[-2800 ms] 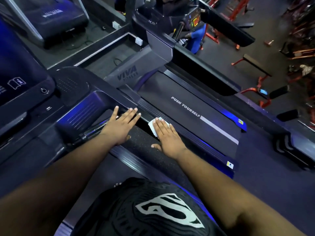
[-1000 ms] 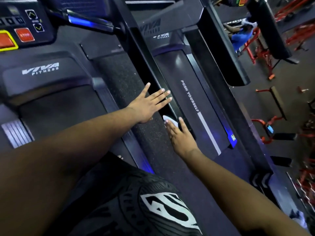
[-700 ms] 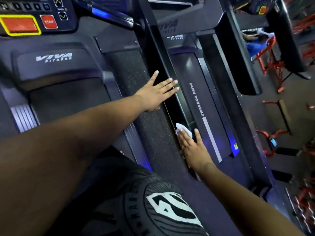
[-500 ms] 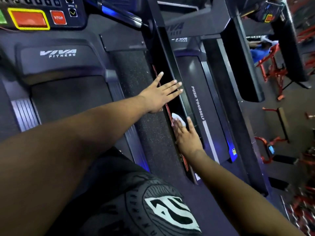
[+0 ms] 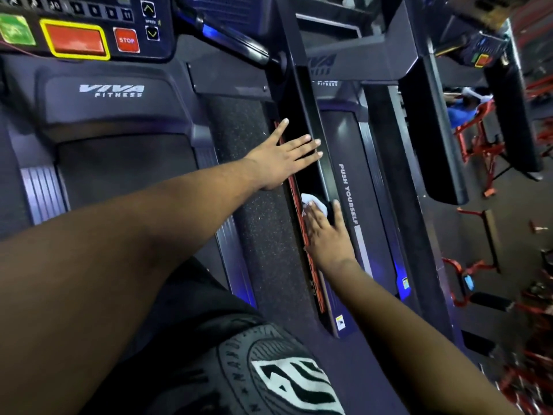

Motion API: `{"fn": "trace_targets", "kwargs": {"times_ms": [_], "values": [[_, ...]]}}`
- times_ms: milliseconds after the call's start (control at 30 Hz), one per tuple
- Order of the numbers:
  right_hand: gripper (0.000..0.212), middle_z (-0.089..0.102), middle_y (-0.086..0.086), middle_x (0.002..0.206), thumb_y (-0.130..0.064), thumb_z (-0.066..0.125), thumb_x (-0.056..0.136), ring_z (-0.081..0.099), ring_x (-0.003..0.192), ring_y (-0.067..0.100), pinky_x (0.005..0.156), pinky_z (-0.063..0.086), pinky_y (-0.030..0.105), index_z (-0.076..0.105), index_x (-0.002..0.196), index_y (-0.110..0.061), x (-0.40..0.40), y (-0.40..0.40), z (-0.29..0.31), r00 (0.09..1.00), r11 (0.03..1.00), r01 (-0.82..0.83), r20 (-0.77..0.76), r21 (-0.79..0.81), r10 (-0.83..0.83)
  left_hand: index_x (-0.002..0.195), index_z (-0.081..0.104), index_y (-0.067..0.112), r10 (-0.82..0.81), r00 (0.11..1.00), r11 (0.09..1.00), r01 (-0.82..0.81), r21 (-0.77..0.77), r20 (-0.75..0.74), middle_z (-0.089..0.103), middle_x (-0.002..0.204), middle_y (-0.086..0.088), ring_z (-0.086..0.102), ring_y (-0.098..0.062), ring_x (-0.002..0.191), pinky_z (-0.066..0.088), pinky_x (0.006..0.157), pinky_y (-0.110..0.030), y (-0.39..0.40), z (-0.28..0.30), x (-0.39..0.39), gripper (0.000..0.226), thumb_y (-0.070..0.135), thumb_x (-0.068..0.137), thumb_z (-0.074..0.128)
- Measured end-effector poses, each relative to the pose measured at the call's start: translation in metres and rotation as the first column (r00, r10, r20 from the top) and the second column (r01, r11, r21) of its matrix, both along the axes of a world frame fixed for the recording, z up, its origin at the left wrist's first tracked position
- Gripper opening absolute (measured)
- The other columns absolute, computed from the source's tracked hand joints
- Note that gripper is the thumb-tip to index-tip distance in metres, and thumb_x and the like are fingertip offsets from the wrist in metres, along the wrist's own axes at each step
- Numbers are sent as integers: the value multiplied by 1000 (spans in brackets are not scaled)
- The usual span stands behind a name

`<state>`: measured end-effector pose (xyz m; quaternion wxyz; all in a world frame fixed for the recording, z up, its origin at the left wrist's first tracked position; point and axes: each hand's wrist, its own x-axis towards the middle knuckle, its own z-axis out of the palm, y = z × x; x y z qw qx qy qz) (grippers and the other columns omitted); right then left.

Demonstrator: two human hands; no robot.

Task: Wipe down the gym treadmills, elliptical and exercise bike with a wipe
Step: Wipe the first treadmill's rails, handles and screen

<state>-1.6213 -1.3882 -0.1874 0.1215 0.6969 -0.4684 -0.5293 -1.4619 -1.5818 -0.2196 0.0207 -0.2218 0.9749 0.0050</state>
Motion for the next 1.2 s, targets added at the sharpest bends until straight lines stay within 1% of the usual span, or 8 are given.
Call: {"fn": "trace_targets", "kwargs": {"times_ms": [200, 433, 533, 700, 833, 933, 1033, 1200], "values": [[75, -11, 11, 169, -41, 36, 104, -18, 155, 29, 113, -10, 76, 1, 160, -4, -12, 4, 25, 973, 968, 136, 210, -211, -91, 158, -23, 19, 18, 1000, 1000, -18, 9, -10, -19, 169, -8, -7, -23, 158, 1, 117, -74, -17, -4, 3, 107, 12, 92, 61], [65, -10, 18, 168, -39, 28, 108, -24, 152, 37, 104, -21, 80, 10, 161, -5, 3, -27, 3, 998, 1000, 5, 66, 19, -6, 158, -25, 19, 48, 999, 999, -49, 22, 19, -22, 169, -8, -10, -23, 157, -1, 117, -74, -44, 3, 8, 110, 12, 92, 63], [65, -10, 12, 169, -45, 26, 108, -23, 153, 30, 107, -16, 79, 9, 161, -10, 10, -79, 9, 998, 998, 13, 64, -66, -9, 159, -21, 18, 58, 998, 998, -59, 8, 26, -18, 170, -8, -8, -22, 158, -2, 117, -74, -57, 4, 11, 109, 11, 91, 63], [74, -9, 9, 170, -42, 35, 104, -14, 156, 28, 114, -9, 75, 0, 159, -5, -3, -73, 26, 962, 958, 152, 258, -241, -88, 160, -18, 16, 96, 995, 995, -95, -21, 33, -17, 170, -9, -6, -22, 158, 3, 116, -75, -82, 3, 24, 105, 14, 91, 62], [67, -12, 19, 167, -29, 33, 107, -24, 152, 36, 106, -17, 81, 2, 159, -2, 3, -63, 11, 986, 997, 68, 152, -21, -64, 160, -17, 15, 124, 992, 991, -122, -45, 36, -18, 169, -10, -8, -23, 158, 0, 116, -76, -104, 5, 35, 102, 14, 93, 59], [63, -5, 19, 168, -36, 29, 108, -16, 154, 35, 100, -25, 80, 12, 161, -6, 16, -104, 0, 997, 999, 5, 80, 39, -8, 160, -18, 14, 119, 991, 990, -113, -85, 64, -18, 169, -10, -8, -24, 158, -5, 115, -76, -118, 9, 36, 100, 14, 94, 58], [63, -10, 15, 169, -38, 27, 108, -21, 153, 32, 105, -20, 80, 9, 161, -8, 25, -154, 5, 999, 999, -10, 51, -36, 11, 161, -15, 14, 125, 987, 988, -114, -104, 105, -17, 170, -10, -7, -24, 158, -7, 111, -79, -134, 14, 39, 94, 14, 97, 54], [73, -13, 10, 169, -38, 34, 105, -18, 155, 30, 112, -5, 77, 0, 160, -4, 16, -162, 26, 971, 960, 163, 210, -227, -115, 161, -12, 16, 155, 980, 983, -140, -117, 129, -13, 170, -10, -5, -25, 158, -4, 110, -81, -161, 12, 46, 93, 15, 98, 55]]}}
